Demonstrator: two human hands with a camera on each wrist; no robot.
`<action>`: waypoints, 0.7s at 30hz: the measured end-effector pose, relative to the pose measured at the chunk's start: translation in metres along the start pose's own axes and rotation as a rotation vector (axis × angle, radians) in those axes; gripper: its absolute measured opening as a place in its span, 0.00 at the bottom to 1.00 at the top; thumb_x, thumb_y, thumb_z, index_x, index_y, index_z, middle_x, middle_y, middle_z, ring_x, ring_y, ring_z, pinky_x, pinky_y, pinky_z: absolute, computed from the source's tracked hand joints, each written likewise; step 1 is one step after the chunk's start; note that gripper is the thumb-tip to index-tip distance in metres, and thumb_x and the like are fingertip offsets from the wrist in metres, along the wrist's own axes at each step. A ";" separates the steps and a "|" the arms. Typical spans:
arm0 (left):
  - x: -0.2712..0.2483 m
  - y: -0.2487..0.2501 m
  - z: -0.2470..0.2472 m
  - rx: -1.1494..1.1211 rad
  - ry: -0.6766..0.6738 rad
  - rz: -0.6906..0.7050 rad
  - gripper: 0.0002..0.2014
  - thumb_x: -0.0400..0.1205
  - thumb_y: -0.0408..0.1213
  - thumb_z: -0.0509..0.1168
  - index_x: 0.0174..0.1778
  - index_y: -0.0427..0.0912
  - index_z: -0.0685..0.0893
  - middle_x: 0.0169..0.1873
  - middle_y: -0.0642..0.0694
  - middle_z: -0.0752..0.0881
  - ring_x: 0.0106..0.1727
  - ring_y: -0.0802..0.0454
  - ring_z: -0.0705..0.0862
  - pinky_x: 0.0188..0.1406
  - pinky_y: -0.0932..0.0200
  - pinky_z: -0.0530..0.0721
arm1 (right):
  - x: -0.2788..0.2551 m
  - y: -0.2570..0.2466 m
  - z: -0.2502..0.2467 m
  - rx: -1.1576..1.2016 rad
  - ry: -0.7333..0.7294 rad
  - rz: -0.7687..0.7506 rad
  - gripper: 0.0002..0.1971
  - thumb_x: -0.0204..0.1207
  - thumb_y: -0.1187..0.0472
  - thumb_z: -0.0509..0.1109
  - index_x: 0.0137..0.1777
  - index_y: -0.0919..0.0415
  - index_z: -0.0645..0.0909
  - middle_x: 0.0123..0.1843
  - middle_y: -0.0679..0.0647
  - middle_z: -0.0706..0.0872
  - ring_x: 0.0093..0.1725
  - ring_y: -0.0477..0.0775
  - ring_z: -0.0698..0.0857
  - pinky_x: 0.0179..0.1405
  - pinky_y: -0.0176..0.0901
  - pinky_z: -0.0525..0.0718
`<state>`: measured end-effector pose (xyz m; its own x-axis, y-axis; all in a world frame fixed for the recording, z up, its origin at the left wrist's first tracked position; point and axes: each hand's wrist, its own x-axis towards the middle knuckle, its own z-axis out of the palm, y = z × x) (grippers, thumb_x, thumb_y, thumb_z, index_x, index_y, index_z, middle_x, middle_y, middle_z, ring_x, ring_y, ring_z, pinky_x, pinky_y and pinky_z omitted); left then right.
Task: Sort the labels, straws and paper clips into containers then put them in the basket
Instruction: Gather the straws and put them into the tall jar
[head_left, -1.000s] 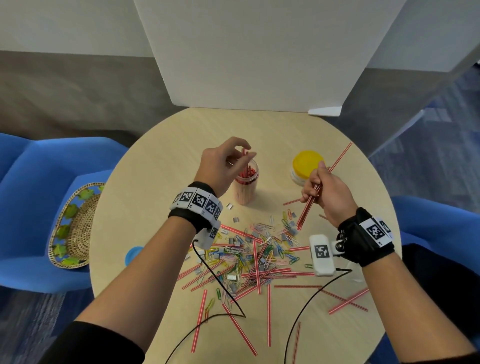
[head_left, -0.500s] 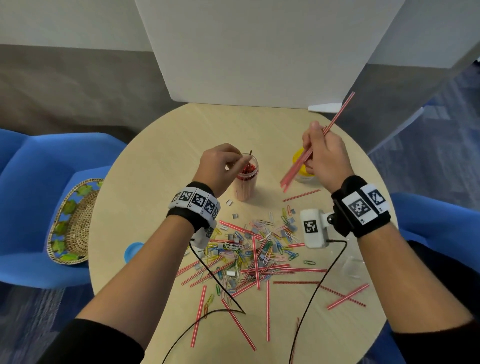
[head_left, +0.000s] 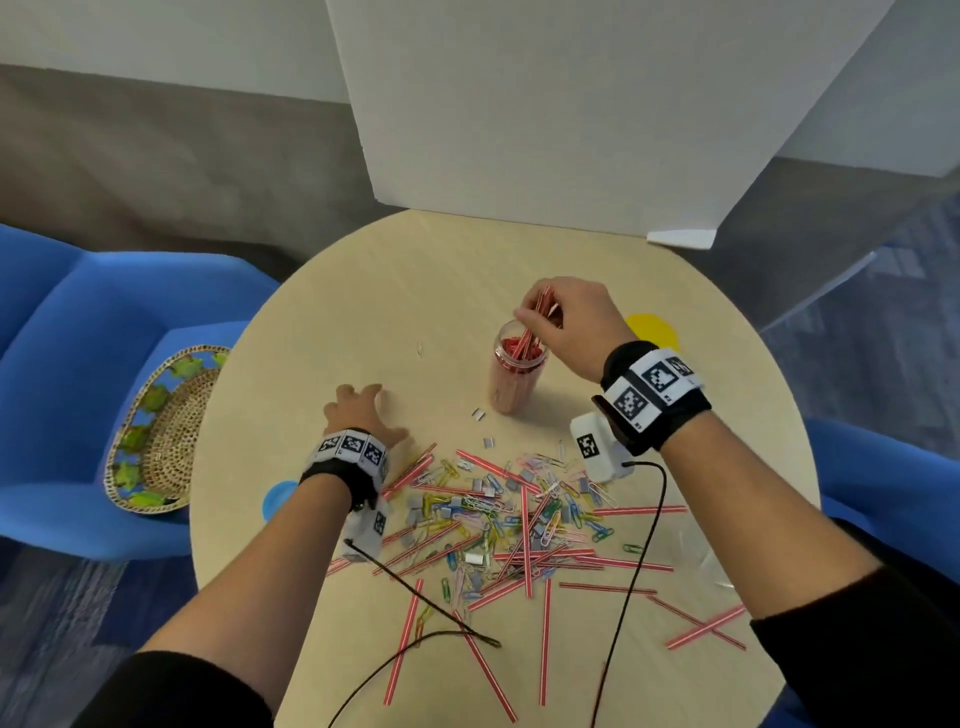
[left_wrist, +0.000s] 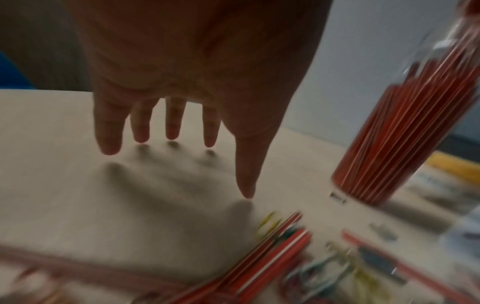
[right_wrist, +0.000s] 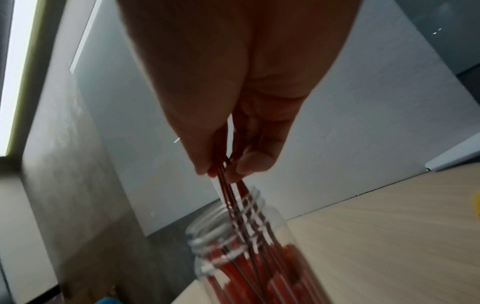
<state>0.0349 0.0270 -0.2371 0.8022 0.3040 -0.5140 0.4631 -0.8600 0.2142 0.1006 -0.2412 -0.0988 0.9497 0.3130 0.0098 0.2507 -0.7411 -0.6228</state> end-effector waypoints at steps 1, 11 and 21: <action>0.001 -0.010 0.005 0.052 -0.021 -0.018 0.39 0.70 0.54 0.78 0.76 0.53 0.70 0.74 0.39 0.66 0.73 0.35 0.68 0.68 0.39 0.77 | -0.001 0.001 -0.002 -0.016 0.026 -0.002 0.07 0.80 0.53 0.71 0.46 0.56 0.86 0.43 0.50 0.87 0.43 0.50 0.84 0.50 0.45 0.83; 0.009 -0.022 0.012 0.119 -0.016 0.001 0.45 0.66 0.61 0.78 0.76 0.54 0.67 0.70 0.40 0.68 0.72 0.36 0.67 0.65 0.40 0.79 | 0.007 -0.006 -0.003 -0.081 -0.045 0.061 0.01 0.73 0.56 0.78 0.42 0.52 0.89 0.42 0.49 0.89 0.45 0.49 0.86 0.50 0.43 0.87; 0.010 -0.024 0.016 0.119 -0.011 0.004 0.46 0.65 0.62 0.78 0.76 0.55 0.64 0.72 0.41 0.65 0.73 0.36 0.65 0.61 0.37 0.82 | 0.018 -0.029 0.003 -0.324 -0.252 0.150 0.06 0.74 0.58 0.76 0.47 0.60 0.90 0.47 0.54 0.88 0.49 0.53 0.85 0.48 0.44 0.87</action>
<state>0.0252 0.0443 -0.2607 0.7993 0.2963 -0.5228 0.4112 -0.9041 0.1163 0.1102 -0.2124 -0.0828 0.9147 0.2932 -0.2782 0.1976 -0.9248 -0.3251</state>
